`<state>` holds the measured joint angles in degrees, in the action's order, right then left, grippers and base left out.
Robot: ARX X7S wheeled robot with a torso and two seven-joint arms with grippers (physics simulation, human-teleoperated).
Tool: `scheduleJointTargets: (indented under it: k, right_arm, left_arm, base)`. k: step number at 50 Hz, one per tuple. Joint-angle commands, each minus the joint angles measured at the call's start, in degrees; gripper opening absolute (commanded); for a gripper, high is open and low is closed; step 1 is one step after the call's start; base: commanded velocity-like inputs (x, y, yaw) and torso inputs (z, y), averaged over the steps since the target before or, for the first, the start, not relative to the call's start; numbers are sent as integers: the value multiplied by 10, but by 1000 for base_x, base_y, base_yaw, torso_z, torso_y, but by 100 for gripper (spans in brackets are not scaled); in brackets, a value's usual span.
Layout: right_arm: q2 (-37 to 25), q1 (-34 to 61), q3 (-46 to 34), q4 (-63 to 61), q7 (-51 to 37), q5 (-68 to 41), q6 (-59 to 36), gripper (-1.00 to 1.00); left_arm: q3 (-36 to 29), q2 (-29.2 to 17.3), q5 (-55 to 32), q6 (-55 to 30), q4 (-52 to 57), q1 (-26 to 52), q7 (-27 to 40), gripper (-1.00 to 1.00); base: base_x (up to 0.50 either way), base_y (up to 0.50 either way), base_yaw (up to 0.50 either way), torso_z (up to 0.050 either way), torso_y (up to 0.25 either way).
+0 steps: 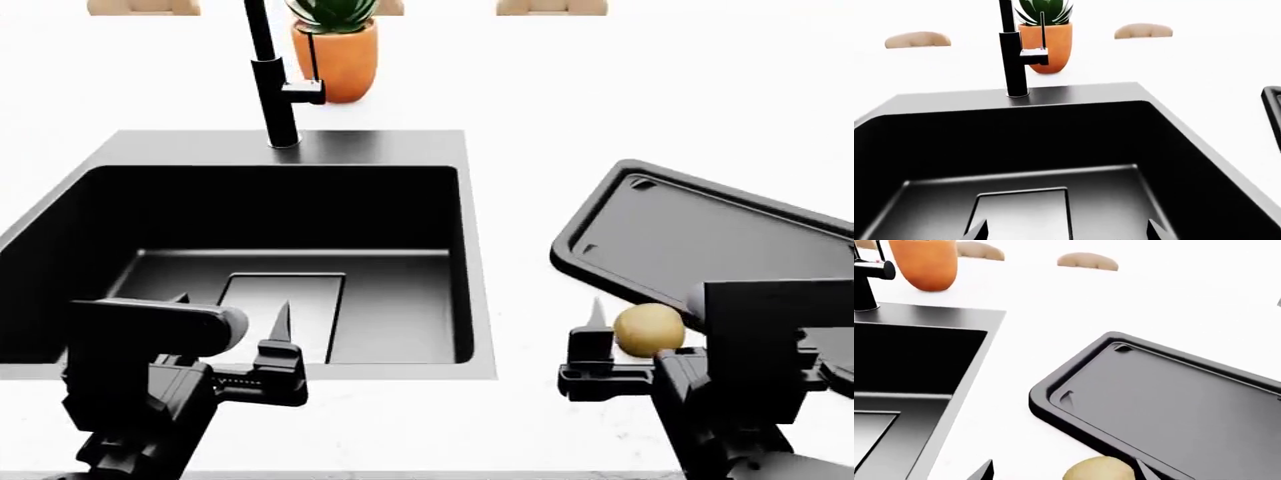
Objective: Pick up the fruits and vegetables and place them in the sink. Turn on the sink faucet to wash them. Then turn the sink off and put them in the tray.
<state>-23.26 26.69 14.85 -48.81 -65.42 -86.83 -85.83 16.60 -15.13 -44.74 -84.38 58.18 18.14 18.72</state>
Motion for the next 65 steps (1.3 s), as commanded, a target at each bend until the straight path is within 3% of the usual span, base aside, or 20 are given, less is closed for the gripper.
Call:
scheduleJointTargets:
  k: [1,21,65]
  right_arm:
    - [-42,62,-48,71,-157,-135,24,100]
    - [-62,70,-104,142,-161,-133,38,100]
    - [-75,69,-150,218,-54,-9,68,100]
  left_arm:
    - [-5,-11,-17,19,-18,-9,15,100]
    - [-7,-20,-43,23,-29,-8,37,100]
    - [-34,-44,-75,63,-54,-22,70,100]
  base:
    - [0,0,0,0,0]
    - [0,0,0,0,0]
    - [0,0,0,0,0]
